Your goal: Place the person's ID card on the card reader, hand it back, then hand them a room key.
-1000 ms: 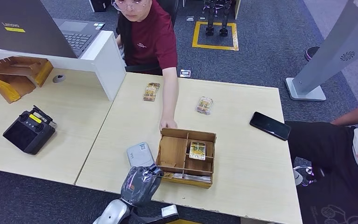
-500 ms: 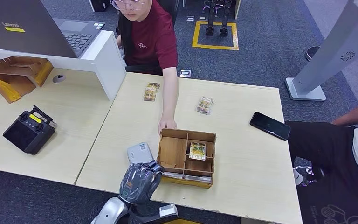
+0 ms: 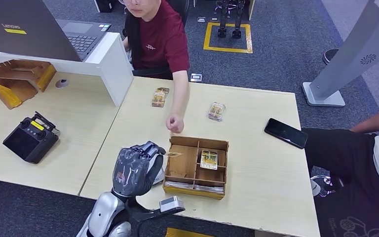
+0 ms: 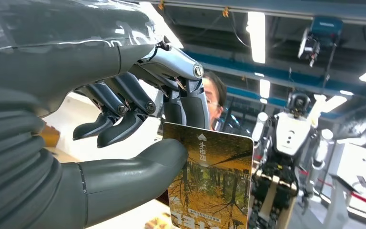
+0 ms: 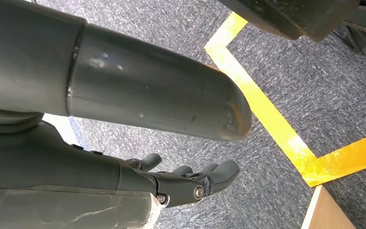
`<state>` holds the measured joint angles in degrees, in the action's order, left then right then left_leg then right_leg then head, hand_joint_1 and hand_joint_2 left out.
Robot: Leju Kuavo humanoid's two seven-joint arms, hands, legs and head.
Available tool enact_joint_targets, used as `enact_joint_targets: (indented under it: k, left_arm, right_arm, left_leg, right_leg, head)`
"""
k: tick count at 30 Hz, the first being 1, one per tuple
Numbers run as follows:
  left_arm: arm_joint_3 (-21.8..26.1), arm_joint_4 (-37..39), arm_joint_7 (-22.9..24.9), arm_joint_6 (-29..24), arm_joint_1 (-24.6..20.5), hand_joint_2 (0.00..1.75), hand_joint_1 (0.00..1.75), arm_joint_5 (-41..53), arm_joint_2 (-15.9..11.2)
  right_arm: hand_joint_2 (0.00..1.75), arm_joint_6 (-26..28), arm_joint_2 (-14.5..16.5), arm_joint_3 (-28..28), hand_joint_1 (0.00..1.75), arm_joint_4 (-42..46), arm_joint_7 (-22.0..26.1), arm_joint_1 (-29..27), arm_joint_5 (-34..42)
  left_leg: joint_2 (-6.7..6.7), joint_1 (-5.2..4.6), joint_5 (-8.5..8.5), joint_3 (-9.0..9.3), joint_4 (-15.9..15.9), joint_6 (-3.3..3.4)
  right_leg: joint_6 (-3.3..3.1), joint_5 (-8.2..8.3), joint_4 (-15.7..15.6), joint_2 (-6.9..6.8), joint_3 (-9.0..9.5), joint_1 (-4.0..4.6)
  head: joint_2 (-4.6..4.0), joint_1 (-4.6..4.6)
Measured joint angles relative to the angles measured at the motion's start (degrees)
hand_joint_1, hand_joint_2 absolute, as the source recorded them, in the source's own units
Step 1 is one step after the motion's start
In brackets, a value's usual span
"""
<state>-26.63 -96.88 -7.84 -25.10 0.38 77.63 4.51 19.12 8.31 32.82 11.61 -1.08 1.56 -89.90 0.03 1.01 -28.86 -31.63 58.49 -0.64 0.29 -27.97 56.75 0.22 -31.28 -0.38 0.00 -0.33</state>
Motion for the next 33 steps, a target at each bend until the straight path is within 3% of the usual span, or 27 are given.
enact_joint_targets:
  k: [5,11,14,18,33]
  left_arm:
    - [1.2,-0.8,2.7,-0.4,-0.6,1.75,1.75,3.0,0.0]
    - [8.2,-0.1,13.7,-1.3,-5.6,1.75,1.75,11.6,0.3]
    - [11.4,1.8,18.6,-1.9,-8.3,1.75,1.75,12.0,-0.8]
    - [12.3,4.4,23.9,-2.2,-10.6,1.75,1.75,12.2,-3.3]
    - [13.1,9.4,24.1,-3.1,-11.9,1.75,1.75,12.2,-4.8]
  right_arm:
    - [0.00,-0.2,0.0,0.0,0.00,0.0,-0.2,0.0,0.0]
    - [0.00,-0.8,0.0,-0.7,0.00,0.0,0.1,0.1,-0.1]
    - [0.00,-1.0,0.0,-1.0,0.00,0.0,0.1,0.2,-0.1]
    - [0.00,-1.3,0.0,-1.5,0.00,0.0,-0.1,0.4,-0.1]
    - [0.00,-1.4,0.0,-2.1,0.00,0.0,-0.4,0.5,-0.1]
  left_leg:
    - [0.00,0.00,0.00,0.00,0.0,0.00]
    - [0.00,0.01,0.05,0.01,0.0,0.01]
    - [0.00,0.03,0.11,0.01,0.0,-0.01]
    - [0.00,0.04,0.12,0.00,0.0,-0.03]
    - [0.00,0.01,0.11,-0.03,0.0,-0.02]
  right_leg:
    - [0.00,0.00,0.0,0.00,0.00,0.00]
    - [-0.04,0.05,0.0,0.00,0.01,0.00]
    - [-0.04,0.06,0.1,0.00,0.00,0.00]
    - [-0.04,0.05,0.1,0.00,-0.01,0.01]
    - [-0.03,0.06,0.0,0.00,-0.02,0.00]
  head:
    - [0.00,0.00]
    - [0.00,-0.01]
    - [0.00,0.00]
    - [0.00,-0.01]
    - [0.00,0.00]
